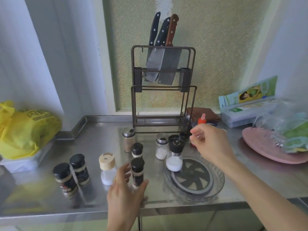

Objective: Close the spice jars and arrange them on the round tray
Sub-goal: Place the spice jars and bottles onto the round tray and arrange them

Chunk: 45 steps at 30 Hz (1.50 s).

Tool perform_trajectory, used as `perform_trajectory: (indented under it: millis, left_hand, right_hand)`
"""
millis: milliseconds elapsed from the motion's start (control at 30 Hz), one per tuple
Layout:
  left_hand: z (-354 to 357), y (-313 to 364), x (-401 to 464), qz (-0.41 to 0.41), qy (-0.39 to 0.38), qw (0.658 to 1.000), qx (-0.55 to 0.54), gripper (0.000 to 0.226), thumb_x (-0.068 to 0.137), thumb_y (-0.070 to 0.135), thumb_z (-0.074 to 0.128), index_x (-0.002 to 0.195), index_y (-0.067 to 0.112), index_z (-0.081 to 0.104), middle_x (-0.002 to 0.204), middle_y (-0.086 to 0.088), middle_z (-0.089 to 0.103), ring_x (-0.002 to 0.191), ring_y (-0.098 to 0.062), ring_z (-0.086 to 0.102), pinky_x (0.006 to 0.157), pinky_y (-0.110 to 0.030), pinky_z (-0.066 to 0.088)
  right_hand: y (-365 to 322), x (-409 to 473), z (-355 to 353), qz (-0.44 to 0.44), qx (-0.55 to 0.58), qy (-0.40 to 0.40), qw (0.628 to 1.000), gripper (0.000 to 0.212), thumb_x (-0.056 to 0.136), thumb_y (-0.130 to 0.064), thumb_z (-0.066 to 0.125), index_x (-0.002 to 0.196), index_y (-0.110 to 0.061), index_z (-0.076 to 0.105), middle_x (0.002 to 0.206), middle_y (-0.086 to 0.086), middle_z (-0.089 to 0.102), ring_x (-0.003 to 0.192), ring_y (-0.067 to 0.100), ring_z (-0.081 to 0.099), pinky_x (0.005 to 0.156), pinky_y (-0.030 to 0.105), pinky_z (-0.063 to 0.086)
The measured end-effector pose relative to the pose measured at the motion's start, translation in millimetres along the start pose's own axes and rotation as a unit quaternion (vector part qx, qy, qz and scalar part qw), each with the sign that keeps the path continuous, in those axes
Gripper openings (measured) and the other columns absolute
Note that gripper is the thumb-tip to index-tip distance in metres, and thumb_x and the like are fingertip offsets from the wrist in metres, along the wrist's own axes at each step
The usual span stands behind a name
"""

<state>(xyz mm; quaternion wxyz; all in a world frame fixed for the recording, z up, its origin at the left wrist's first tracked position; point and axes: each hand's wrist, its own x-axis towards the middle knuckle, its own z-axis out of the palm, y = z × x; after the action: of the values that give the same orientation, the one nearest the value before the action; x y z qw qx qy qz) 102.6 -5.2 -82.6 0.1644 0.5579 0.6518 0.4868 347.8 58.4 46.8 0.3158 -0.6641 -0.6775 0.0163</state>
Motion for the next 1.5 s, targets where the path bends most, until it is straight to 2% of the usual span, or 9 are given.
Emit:
perform_trajectory:
  millis: [100,200,300,500,867,1067,1133,1267,1500]
  left_hand:
    - [-11.3,18.3,-2.1,0.028,0.061,0.998,0.006,0.083,0.057,0.036,0.098,0.126,0.029,0.053,0.113,0.015,0.06,0.098,-0.018,0.069,0.083,-0.033,0.055]
    - [-31.2,60.1,13.3,0.167,0.121,0.978,0.033,0.048,0.073,0.044,0.086,0.112,0.026,0.066,0.11,0.014,0.062,0.095,-0.013,0.064,0.082,-0.017,0.047]
    - [-36.1,105.5,59.1,0.258,0.007,0.965,0.053,0.02,0.092,0.051,0.065,0.104,0.036,0.068,0.108,0.02,0.061,0.096,-0.004,0.059,0.079,-0.013,0.044]
    - [39.4,146.4,185.5,0.23,-0.288,0.907,0.203,0.034,0.101,0.046,0.041,0.113,0.026,0.067,0.115,0.002,0.069,0.109,-0.023,0.064,0.092,-0.042,0.053]
    - [88.6,120.9,219.1,0.212,-0.303,0.901,0.229,0.031,0.101,0.034,0.041,0.115,0.023,0.066,0.115,-0.006,0.07,0.104,-0.029,0.064,0.091,-0.044,0.055]
    - [73.7,124.9,210.9,0.2,-0.283,0.909,0.232,0.028,0.1,0.028,0.044,0.113,0.021,0.067,0.115,-0.005,0.07,0.104,-0.028,0.064,0.088,-0.04,0.055]
    - [69.9,130.9,209.4,0.183,-0.268,0.923,0.209,0.027,0.099,0.027,0.048,0.119,0.022,0.066,0.116,-0.003,0.071,0.105,-0.025,0.063,0.086,-0.036,0.053]
    - [70.8,159.3,193.7,0.171,-0.204,0.956,0.126,0.033,0.097,0.02,0.057,0.13,0.02,0.06,0.122,-0.001,0.071,0.109,-0.021,0.066,0.091,-0.031,0.052]
    - [125.1,239.3,115.2,0.19,-0.183,0.965,-0.01,0.035,0.091,0.021,0.068,0.124,0.013,0.063,0.114,-0.004,0.074,0.107,-0.024,0.068,0.096,-0.037,0.054]
  right_hand:
    - [7.0,27.2,2.3,0.006,-0.017,-0.015,1.0,0.017,0.092,-0.018,0.07,0.109,-0.017,0.074,0.1,-0.003,0.077,0.096,0.016,0.072,0.09,0.031,0.055]
    - [9.8,64.1,12.0,-0.006,-0.042,-0.046,0.998,0.021,0.093,-0.016,0.07,0.113,-0.014,0.075,0.111,0.005,0.077,0.106,0.024,0.07,0.107,0.043,0.048]
    - [6.4,98.8,29.9,-0.013,-0.105,-0.112,0.988,0.019,0.093,-0.016,0.068,0.11,-0.011,0.076,0.114,0.013,0.074,0.112,0.033,0.066,0.111,0.054,0.043]
    - [1.2,129.6,79.3,-0.048,-0.255,-0.219,0.941,0.027,0.095,0.001,0.054,0.121,0.003,0.061,0.121,0.022,0.067,0.114,0.036,0.066,0.089,0.039,0.052]
    - [23.1,144.7,128.1,-0.038,-0.304,-0.262,0.915,0.033,0.089,0.011,0.05,0.115,0.003,0.069,0.12,0.021,0.067,0.112,0.04,0.067,0.088,0.045,0.054]
    - [5.9,136.0,104.8,-0.051,-0.234,-0.197,0.951,0.01,0.087,-0.002,0.064,0.08,-0.006,0.07,0.094,0.011,0.066,0.095,0.032,0.069,0.085,0.039,0.057]
    - [0.7,130.9,81.3,-0.042,-0.164,-0.171,0.971,0.023,0.088,-0.012,0.069,0.065,-0.012,0.069,0.081,0.004,0.068,0.088,0.026,0.07,0.083,0.037,0.057]
    - [-3.5,112.9,12.3,-0.029,-0.017,-0.086,0.996,0.004,0.084,-0.028,0.079,0.081,-0.025,0.079,0.088,-0.009,0.076,0.088,0.017,0.07,0.087,0.038,0.056]
    - [71.1,101.0,-76.5,0.093,0.191,0.058,0.976,0.032,0.08,-0.026,0.078,0.11,-0.034,0.07,0.093,-0.011,0.07,0.081,0.009,0.07,0.071,0.025,0.053]
